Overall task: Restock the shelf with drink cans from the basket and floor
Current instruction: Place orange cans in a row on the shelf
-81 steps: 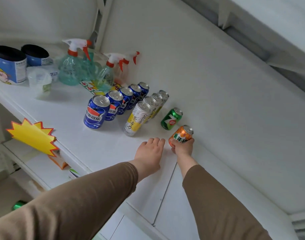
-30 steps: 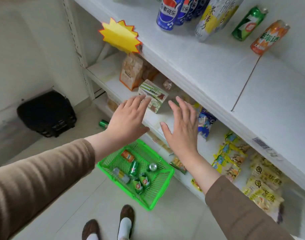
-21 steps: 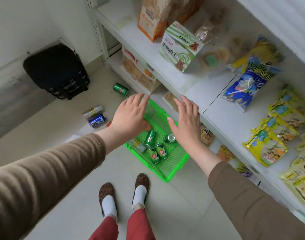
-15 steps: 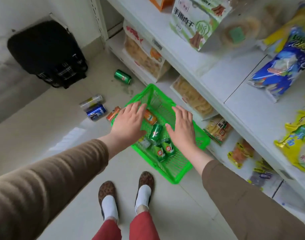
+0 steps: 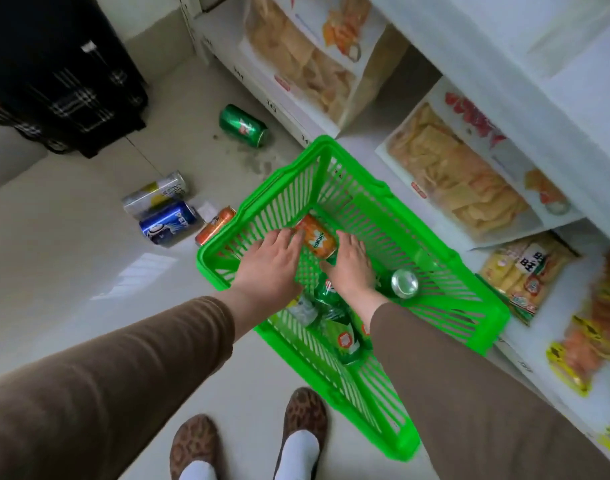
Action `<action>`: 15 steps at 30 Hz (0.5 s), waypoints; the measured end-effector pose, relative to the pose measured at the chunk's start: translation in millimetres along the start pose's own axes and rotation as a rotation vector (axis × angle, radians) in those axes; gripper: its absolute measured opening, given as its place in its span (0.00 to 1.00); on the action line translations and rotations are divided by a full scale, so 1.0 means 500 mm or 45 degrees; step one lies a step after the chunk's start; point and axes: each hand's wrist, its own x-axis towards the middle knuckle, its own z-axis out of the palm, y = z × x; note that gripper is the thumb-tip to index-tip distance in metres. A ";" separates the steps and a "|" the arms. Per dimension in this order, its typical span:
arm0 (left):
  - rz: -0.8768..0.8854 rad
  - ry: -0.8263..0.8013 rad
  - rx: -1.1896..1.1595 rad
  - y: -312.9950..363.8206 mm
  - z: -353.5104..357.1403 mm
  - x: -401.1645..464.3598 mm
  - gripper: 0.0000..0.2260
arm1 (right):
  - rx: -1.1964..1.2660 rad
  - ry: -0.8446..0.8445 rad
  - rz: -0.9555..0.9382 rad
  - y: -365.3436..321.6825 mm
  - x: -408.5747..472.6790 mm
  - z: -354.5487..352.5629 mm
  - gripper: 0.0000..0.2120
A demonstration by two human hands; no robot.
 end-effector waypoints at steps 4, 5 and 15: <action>0.021 -0.017 -0.014 -0.020 0.041 0.053 0.44 | -0.002 -0.018 0.030 0.009 0.076 0.068 0.37; 0.025 -0.017 -0.015 -0.024 0.049 0.064 0.43 | -0.011 -0.022 0.042 0.011 0.093 0.084 0.38; 0.038 -0.018 -0.055 -0.046 0.052 0.068 0.41 | 0.084 0.019 0.155 -0.012 0.114 0.097 0.30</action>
